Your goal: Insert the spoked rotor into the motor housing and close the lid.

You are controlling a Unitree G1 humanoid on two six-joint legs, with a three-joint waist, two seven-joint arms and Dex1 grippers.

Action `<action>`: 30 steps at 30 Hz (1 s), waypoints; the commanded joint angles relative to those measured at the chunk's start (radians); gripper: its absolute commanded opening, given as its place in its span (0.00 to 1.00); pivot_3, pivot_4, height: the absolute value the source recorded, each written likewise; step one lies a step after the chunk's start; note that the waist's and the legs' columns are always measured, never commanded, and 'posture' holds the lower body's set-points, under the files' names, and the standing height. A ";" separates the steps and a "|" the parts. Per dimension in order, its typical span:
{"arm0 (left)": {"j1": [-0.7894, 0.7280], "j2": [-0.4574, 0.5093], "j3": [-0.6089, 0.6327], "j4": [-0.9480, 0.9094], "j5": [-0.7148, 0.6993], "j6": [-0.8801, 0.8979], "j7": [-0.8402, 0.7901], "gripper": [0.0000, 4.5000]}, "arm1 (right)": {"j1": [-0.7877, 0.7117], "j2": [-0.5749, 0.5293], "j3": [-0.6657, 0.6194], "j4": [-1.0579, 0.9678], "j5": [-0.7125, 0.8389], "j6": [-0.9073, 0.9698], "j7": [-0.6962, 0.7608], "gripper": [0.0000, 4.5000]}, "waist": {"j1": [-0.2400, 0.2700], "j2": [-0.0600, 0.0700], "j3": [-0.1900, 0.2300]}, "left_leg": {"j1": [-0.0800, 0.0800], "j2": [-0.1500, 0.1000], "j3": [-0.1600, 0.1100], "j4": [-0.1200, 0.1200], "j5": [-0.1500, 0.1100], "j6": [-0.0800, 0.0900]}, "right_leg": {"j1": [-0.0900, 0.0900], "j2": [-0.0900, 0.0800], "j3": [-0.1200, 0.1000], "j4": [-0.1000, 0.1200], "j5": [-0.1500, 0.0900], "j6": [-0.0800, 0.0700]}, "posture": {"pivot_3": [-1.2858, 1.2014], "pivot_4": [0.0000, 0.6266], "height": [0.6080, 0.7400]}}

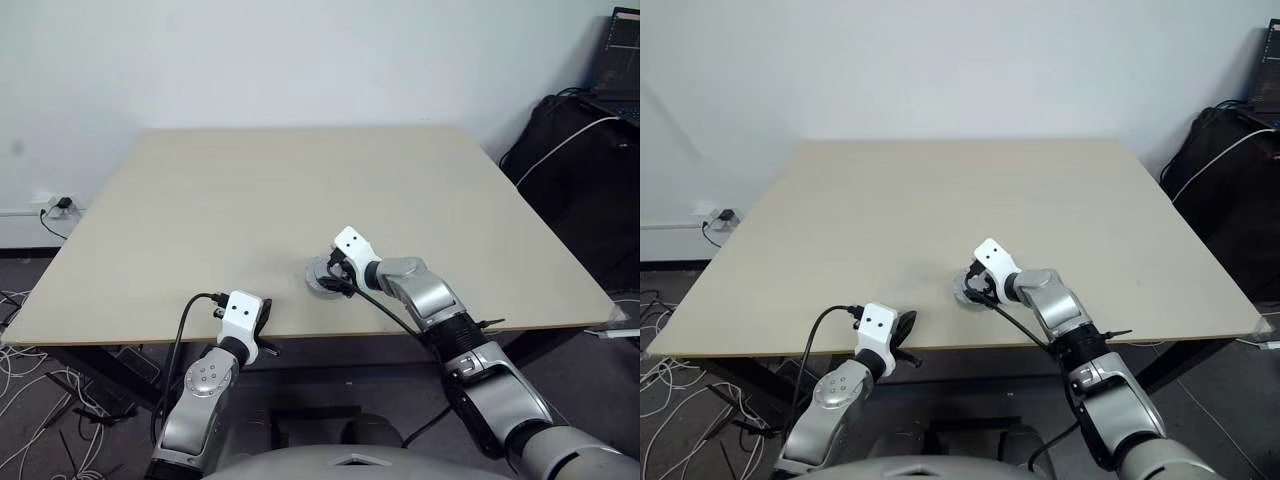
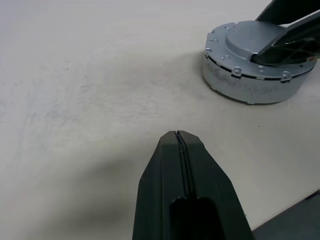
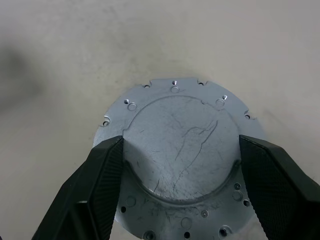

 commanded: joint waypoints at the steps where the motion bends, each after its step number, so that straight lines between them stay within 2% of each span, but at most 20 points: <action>1: -0.011 0.002 0.001 -0.043 0.002 -0.002 -0.001 0.00 | 0.017 -0.023 0.034 0.057 -0.042 0.057 -0.004 0.71 | 0.001 0.000 0.000 | 0.000 0.000 0.000 0.000 0.000 0.000 | 0.000 -0.004 -0.006 0.000 0.000 0.000 | 0.52 0.00 1.00; 7: -0.008 0.001 0.001 -0.045 0.003 -0.003 0.001 0.00 | 0.036 -0.064 0.079 0.006 -0.034 0.008 0.088 0.71 | 0.006 0.000 0.000 | -0.001 -0.001 0.000 0.000 0.000 0.000 | 0.001 -0.008 -0.016 0.000 0.001 0.001 | 0.52 0.00 1.00; 19: -0.045 -0.002 0.007 -0.042 0.005 -0.001 0.006 0.00 | 0.036 -0.047 0.051 0.027 -0.040 0.005 0.035 0.71 | 0.005 -0.001 0.000 | -0.002 -0.001 0.000 -0.001 -0.002 0.001 | 0.002 -0.007 -0.017 -0.007 0.001 0.003 | 0.52 0.00 1.00; 23: -0.122 -0.031 0.041 -0.031 -0.020 0.040 0.027 0.00 | 0.040 -0.038 0.048 0.028 -0.040 0.007 0.023 0.71 | 0.004 -0.001 0.000 | -0.002 -0.001 0.000 -0.001 -0.002 0.001 | 0.002 -0.008 -0.020 -0.007 0.003 0.004 | 0.52 0.00 1.00; 30: -0.392 -0.065 0.126 0.118 -0.128 0.294 -0.008 0.00 | 0.051 -0.026 0.043 0.013 -0.035 0.015 0.011 0.71 | 0.002 0.000 -0.001 | -0.001 0.000 -0.003 0.001 -0.002 0.001 | 0.005 -0.006 -0.024 -0.008 0.005 0.004 | 0.52 0.00 1.00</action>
